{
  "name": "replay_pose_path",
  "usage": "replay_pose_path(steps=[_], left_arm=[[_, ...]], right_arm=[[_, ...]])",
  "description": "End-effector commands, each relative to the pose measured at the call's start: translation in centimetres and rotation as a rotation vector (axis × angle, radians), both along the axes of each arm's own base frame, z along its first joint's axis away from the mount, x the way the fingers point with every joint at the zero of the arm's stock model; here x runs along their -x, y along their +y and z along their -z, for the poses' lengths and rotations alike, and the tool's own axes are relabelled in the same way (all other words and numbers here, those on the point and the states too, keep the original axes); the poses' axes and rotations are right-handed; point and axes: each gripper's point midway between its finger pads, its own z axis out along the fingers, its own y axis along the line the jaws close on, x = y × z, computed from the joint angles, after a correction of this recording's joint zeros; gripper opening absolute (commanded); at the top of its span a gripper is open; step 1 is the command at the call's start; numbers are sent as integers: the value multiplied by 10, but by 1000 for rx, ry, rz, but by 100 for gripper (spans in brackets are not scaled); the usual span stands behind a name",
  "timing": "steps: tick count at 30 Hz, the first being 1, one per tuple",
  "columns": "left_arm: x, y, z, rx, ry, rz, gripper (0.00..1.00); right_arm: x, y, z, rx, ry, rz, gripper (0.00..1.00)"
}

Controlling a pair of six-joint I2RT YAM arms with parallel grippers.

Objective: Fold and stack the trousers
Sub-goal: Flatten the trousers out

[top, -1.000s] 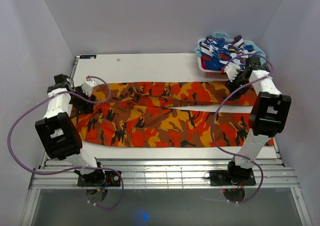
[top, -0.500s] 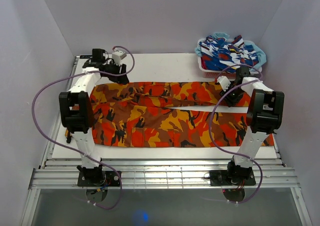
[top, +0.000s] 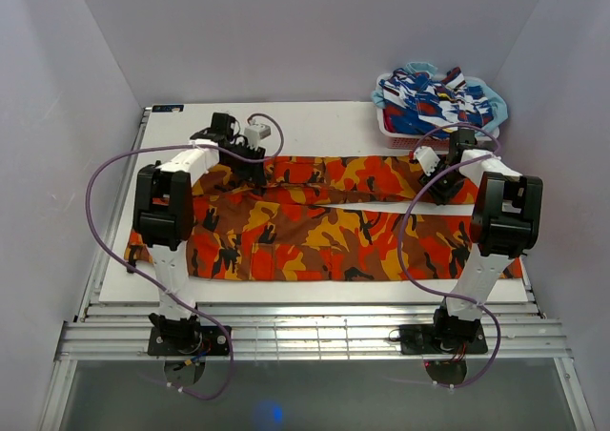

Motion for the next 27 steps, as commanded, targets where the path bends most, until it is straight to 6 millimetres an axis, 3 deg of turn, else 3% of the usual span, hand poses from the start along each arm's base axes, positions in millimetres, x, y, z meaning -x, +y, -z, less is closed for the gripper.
replay_pose_path(steps=[1, 3, 6, 8, 9, 11, 18, 19, 22, 24, 27], left_arm=[[30, 3, -29, -1, -35, 62, 41], [50, 8, -14, -24, 18, 77, 36], [75, 12, -6, -35, 43, 119, 31], [83, 12, -13, -32, 6, 146, 28], [94, 15, -5, -38, 23, 153, 28], [94, 19, -10, -62, -33, 160, 27], [110, 41, 36, -179, 18, 126, 22], [110, 40, 35, -175, 15, 132, 23], [113, 30, 15, -115, -8, 160, 34], [105, 21, -12, -66, -61, 184, 45], [91, 14, -63, -34, -156, 193, 59]], right_arm=[[9, -5, 3, 21, 28, 11, 46], [10, -5, 3, 27, 29, 8, 46], [11, -7, 2, 35, 30, 13, 46], [11, -7, 2, 37, 31, 16, 46], [14, -8, 3, 39, 36, 17, 46], [17, -8, 3, 44, 41, 21, 45], [48, -12, 6, 77, 84, -1, 45], [54, -12, 7, 80, 94, -10, 45], [77, -13, 10, 85, 135, -50, 44], [89, -14, 6, 80, 141, -97, 44], [84, -21, -7, 95, 97, -124, 46]])
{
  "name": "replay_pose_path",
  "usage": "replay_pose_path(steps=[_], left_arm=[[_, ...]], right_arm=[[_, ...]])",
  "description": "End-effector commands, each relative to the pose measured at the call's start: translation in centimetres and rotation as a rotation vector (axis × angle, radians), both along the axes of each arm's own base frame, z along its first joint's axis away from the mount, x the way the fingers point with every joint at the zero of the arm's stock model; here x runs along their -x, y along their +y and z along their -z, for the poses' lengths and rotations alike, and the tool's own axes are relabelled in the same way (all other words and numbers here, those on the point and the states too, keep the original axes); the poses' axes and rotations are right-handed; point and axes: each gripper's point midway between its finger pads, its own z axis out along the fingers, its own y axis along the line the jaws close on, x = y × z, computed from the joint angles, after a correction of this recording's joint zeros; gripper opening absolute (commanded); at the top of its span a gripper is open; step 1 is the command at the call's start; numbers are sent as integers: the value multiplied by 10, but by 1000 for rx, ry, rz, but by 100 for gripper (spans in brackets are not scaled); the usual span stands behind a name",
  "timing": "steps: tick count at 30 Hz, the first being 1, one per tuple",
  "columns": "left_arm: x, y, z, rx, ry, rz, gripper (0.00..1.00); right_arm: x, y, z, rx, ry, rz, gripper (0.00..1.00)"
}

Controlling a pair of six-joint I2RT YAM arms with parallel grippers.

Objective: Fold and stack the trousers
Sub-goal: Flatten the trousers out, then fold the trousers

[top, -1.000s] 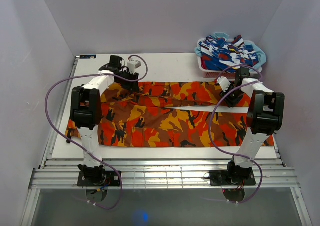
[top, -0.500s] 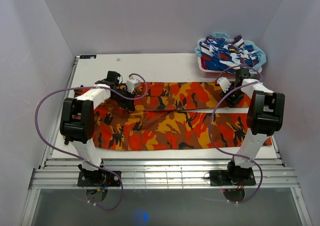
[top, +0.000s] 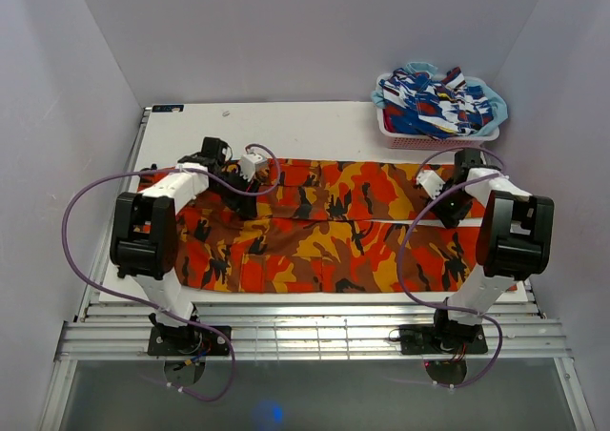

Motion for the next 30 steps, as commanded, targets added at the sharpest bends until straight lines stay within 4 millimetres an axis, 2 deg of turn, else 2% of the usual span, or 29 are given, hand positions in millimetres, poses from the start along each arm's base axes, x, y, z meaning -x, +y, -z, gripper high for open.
replay_pose_path(steps=[1, 2, 3, 5, 6, 7, 8, 9, 10, 11, 12, 13, 15, 16, 18, 20, 23, 25, 26, 27, 29, 30], left_arm=[[-22, -11, -96, 95, -202, 32, 64], [-29, -9, -111, 101, -240, 19, 68], [-42, -5, -134, 102, -304, 0, 72], [-60, 19, -150, 78, -351, -55, 80], [-78, 40, -169, 68, -402, -97, 88], [-81, 50, -170, 62, -388, -110, 97], [-94, 71, -160, 49, -371, -132, 98], [-108, 99, -175, 38, -408, -184, 98], [-114, 112, -174, 37, -400, -205, 98], [-121, 125, -173, 33, -408, -209, 98], [-131, 138, -159, 32, -380, -222, 98], [-141, 160, -170, 23, -410, -255, 98], [-152, 179, -163, -10, -418, -247, 94], [-160, 193, -154, -25, -403, -251, 92], [-164, 208, -144, -51, -424, -190, 90], [-164, 216, -123, -70, -417, -129, 89], [-165, 238, -99, -135, -446, -34, 88], [-167, 253, -92, -147, -455, -8, 87], [-168, 259, -74, -141, -426, 4, 87], [-174, 266, -78, -158, -444, 19, 86], [-172, 279, -57, -168, -411, 44, 84], [-173, 282, -56, -173, -419, 58, 84]], right_arm=[[9, -10, -14, 10, 8, -61, 48], [2, -9, -20, -3, -16, -62, 50], [-13, -15, -35, -2, -58, -53, 52], [-30, -16, -52, -22, -105, -52, 63], [-51, -22, -68, -18, -156, -42, 67], [-57, -23, -74, -22, -162, -37, 76], [-64, -25, -80, -26, -173, -38, 82], [-70, -28, -77, -31, -162, -35, 87], [-82, -31, -89, -25, -185, -41, 90], [-88, -34, -91, -20, -192, -47, 90], [-94, -37, -86, -17, -186, -50, 90], [-104, -41, -94, -4, -213, -60, 90], [-113, -45, -88, 7, -211, -94, 91], [-117, -48, -88, 16, -218, -109, 92], [-123, -51, -84, 26, -219, -178, 92], [-129, -53, -83, 30, -230, -259, 92], [-136, -57, -77, 18, -237, -292, 92], [-143, -62, -73, 28, -234, -299, 93], [-144, -64, -73, 32, -233, -299, 93], [-147, -66, -72, 34, -234, -305, 93], [-149, -66, -69, 32, -236, -326, 94], [-149, -67, -67, 32, -235, -333, 94]])
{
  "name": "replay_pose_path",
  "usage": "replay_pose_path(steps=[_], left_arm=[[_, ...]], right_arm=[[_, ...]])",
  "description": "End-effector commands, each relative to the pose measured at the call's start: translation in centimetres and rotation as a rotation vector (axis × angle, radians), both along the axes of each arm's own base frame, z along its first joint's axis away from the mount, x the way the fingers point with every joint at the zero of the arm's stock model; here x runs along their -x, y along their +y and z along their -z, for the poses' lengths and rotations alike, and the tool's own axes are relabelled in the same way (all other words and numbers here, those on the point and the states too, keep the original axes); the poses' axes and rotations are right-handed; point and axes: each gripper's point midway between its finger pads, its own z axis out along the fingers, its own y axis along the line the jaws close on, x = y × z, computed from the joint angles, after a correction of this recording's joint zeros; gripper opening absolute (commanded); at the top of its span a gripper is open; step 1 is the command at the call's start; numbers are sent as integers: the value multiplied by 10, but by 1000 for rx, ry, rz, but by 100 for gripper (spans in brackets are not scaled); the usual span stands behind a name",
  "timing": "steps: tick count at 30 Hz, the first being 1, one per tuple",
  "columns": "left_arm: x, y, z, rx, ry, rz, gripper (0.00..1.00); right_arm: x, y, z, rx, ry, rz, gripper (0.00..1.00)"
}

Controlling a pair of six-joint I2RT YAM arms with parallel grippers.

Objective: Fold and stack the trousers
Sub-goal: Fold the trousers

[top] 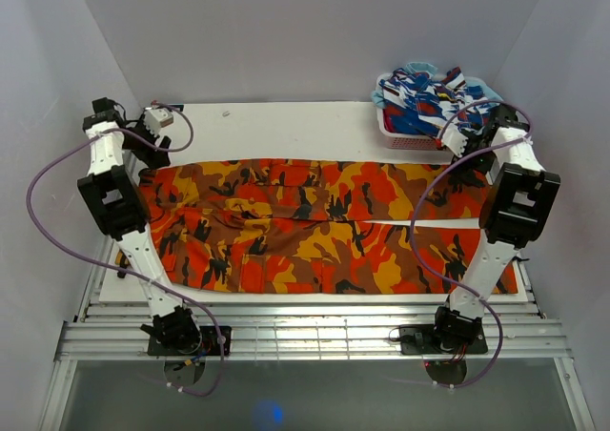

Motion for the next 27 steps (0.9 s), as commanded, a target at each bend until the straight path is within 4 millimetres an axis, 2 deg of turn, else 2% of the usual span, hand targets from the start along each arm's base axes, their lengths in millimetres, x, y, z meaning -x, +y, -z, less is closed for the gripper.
replay_pose_path(steps=[1, 8, 11, 13, 15, 16, 17, 19, 21, 22, 25, 27], left_arm=[[3, 20, -5, -44, -56, 108, 84], [5, 38, 42, -104, -4, 160, 84], [12, 45, 64, -116, 40, 171, 82], [20, 49, 81, -127, 86, 184, 72], [30, 46, 93, -122, 120, 202, 64], [33, 45, 97, -125, 131, 213, 55], [40, 42, 101, -116, 149, 219, 51], [45, 39, 102, -106, 159, 229, 44], [56, 34, 102, -107, 173, 262, 34], [57, 33, 100, -115, 168, 270, 25], [56, 32, 91, -128, 139, 275, 15], [56, 32, 83, -143, 120, 276, 8]], right_arm=[[-11, -1, -11, 10, -40, -84, 95], [-13, -4, 1, 13, -23, -113, 96], [-1, -2, 15, 7, 29, -120, 98], [10, 1, 25, -2, 70, -124, 97], [29, 5, 39, -17, 137, -127, 92], [36, 6, 43, -17, 157, -126, 87], [43, 6, 49, -10, 179, -134, 86], [73, 9, 65, -18, 255, -142, 81], [94, 8, 69, 3, 297, -167, 78], [115, 12, 81, -11, 347, -174, 74], [140, 18, 85, -27, 381, -188, 70], [146, 21, 79, -45, 388, -192, 67]])
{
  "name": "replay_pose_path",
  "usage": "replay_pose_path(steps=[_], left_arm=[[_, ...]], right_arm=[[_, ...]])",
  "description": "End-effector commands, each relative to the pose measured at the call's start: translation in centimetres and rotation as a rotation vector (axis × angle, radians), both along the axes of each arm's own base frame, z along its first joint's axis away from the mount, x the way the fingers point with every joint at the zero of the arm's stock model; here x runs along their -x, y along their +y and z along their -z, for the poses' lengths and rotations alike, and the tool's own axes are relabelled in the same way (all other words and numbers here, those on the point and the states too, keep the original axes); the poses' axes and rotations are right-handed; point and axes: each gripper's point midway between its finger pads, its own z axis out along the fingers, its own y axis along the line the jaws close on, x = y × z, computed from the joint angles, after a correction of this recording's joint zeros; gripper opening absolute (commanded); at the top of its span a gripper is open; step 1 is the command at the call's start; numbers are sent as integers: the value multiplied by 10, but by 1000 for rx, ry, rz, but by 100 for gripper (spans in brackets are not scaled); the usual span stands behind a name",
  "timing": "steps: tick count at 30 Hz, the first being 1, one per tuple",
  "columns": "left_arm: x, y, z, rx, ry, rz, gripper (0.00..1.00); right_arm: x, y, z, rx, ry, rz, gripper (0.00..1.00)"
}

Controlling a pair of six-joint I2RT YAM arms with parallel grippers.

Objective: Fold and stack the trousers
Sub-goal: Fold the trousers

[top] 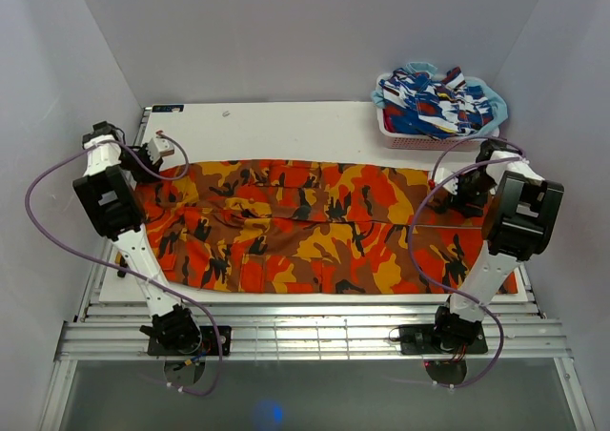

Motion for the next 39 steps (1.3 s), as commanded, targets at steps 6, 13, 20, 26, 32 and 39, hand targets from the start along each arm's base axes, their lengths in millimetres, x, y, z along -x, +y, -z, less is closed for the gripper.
replay_pose_path(steps=[6, 13, 20, 26, 32, 39], left_arm=[[24, 1, 11, -94, 8, 72, 0], [19, 0, 9, -140, -37, 100, 0], [19, -1, 9, -161, -49, 111, 0], [17, -3, 5, -159, -57, 109, 0], [17, -3, 1, -166, -63, 112, 0], [23, -3, 0, -179, -50, 117, 0]], right_arm=[[1, 11, -37, -184, 43, 49, 69], [-73, -27, -67, -123, -112, 34, 86], [-85, -33, -42, -64, -97, -55, 87], [-91, -31, -13, -55, -91, -98, 93], [-85, -32, 24, -54, 3, -110, 96], [-44, -14, 61, -85, 239, -134, 68]])
